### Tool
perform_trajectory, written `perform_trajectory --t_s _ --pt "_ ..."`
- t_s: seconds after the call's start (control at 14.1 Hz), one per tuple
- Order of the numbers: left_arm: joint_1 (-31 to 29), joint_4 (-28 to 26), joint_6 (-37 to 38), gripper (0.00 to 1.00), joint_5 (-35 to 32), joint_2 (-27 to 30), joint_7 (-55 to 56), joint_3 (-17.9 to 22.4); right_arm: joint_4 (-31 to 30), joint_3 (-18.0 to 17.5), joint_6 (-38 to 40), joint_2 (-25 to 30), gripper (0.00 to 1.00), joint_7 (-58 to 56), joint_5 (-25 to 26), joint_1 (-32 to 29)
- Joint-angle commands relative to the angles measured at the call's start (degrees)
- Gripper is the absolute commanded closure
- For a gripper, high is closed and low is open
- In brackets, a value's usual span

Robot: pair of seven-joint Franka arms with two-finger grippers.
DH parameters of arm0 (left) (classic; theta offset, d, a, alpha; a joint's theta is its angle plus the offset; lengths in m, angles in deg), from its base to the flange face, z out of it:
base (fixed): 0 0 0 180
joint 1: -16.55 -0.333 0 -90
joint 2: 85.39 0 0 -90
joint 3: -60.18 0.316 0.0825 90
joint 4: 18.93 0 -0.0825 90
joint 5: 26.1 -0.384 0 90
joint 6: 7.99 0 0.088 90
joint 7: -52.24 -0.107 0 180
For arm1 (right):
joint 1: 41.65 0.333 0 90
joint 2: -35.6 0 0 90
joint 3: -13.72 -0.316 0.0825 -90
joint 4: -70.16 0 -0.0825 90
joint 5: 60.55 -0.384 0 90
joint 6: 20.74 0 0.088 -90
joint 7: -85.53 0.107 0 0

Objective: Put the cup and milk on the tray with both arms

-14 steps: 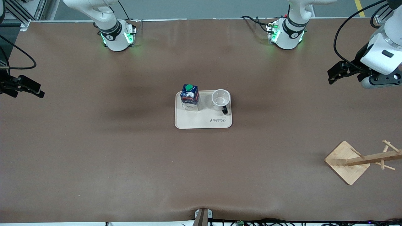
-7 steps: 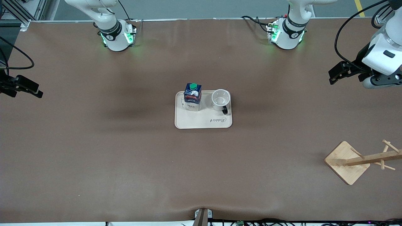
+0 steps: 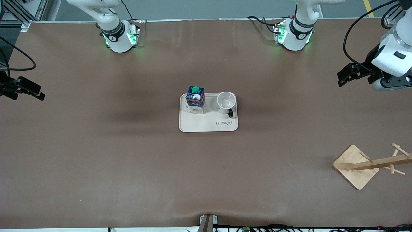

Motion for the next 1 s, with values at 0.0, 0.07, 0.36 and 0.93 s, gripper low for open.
perform_trajectory --t_s 0.0,0.07,0.36,0.93 --pt "-0.29 -0.16 -0.38 0.0 -0.18 1.16 -1.47 -0.14 0.23 -1.37 0.66 0.67 0.0 -0.64 0.04 -1.6" --pt "-0.29 -0.16 -0.38 0.0 0.0 1.25 -1.47 -0.14 0.23 -1.37 0.66 0.67 0.0 -0.64 -0.05 -1.69" --pt "-0.55 0.36 -0.38 0.0 2.01 1.42 -1.47 0.12 0.15 -1.01 0.75 0.5 0.0 -0.55 -0.14 -2.91" --pt "-0.46 3.0 1.02 0.0 2.37 0.63 -1.38 0.21 0.15 -1.01 1.89 0.5 0.0 -0.46 -0.22 -2.92"
